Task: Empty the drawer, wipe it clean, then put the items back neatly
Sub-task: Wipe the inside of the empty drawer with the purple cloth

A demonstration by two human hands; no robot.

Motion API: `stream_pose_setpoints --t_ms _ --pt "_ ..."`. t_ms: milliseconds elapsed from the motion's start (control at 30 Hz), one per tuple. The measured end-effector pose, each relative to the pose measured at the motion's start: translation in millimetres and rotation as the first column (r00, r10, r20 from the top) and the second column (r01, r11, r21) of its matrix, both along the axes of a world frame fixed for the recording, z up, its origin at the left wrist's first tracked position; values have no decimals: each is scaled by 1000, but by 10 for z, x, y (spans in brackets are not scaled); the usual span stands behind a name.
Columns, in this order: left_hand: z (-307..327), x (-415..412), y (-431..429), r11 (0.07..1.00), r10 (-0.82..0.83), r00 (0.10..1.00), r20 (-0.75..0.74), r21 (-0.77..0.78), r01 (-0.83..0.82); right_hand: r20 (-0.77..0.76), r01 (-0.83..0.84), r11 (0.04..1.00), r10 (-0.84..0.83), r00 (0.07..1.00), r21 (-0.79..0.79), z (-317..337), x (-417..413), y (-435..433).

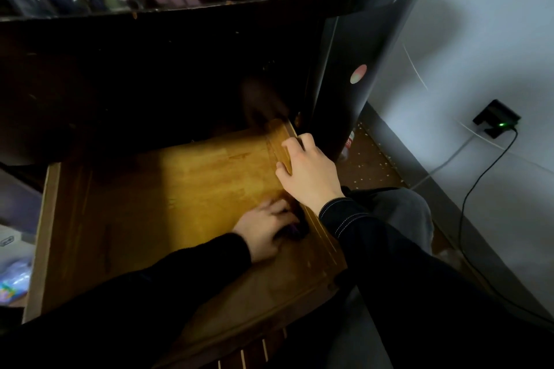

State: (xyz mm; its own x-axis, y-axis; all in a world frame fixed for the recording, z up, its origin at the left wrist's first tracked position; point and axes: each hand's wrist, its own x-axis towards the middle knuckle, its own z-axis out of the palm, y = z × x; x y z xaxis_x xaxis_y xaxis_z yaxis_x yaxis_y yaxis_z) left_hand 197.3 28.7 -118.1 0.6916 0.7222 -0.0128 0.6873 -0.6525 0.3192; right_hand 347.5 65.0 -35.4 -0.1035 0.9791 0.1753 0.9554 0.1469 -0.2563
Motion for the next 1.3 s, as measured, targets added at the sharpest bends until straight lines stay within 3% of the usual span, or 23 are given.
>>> stream_pose_setpoints --t_ms 100,167,267,400,500,567,733,867,1067,1233,1300 --pt "-30 -61 -394 958 -274 962 -7 -85 273 10 -2 1000 2 1000 2 4 -6 -2" --pt "-49 -47 -489 924 -371 928 -37 -115 365 14 -1 1000 1 1000 2 1 -3 6" --pt "-33 -39 -298 951 -307 951 -31 -37 306 -13 0 1000 -1 1000 -14 -10 15 13" --pt "-34 -31 77 999 -2 999 45 39 0 -73 0 1000 -2 997 -30 3 14 18" --pt "-6 28 121 994 85 996 7 62 -85 -85 1 1000 -4 996 -26 28 2 15" --pt "26 25 17 998 36 999 -13 51 -35 -83 4 1000 -6 997 -20 37 -6 11" --pt "33 63 -443 933 -350 936 -33 -105 345 -62 14 1000 -15 998 -20 36 -10 -2" --pt "14 94 -447 929 -366 931 -14 -71 364 -49 9 1000 -10 999 -27 24 -10 -9" --pt "-79 73 -161 981 -165 986 -31 98 168 -57 1 1000 -2 998 -14 -21 -4 20" --pt "12 -50 527 959 249 968 27 130 -251 -47 8 1000 -9 999 -17 -25 1 35" --pt "55 31 714 939 328 945 -6 111 -325 -43 11 1000 -12 999 -15 -23 3 30"
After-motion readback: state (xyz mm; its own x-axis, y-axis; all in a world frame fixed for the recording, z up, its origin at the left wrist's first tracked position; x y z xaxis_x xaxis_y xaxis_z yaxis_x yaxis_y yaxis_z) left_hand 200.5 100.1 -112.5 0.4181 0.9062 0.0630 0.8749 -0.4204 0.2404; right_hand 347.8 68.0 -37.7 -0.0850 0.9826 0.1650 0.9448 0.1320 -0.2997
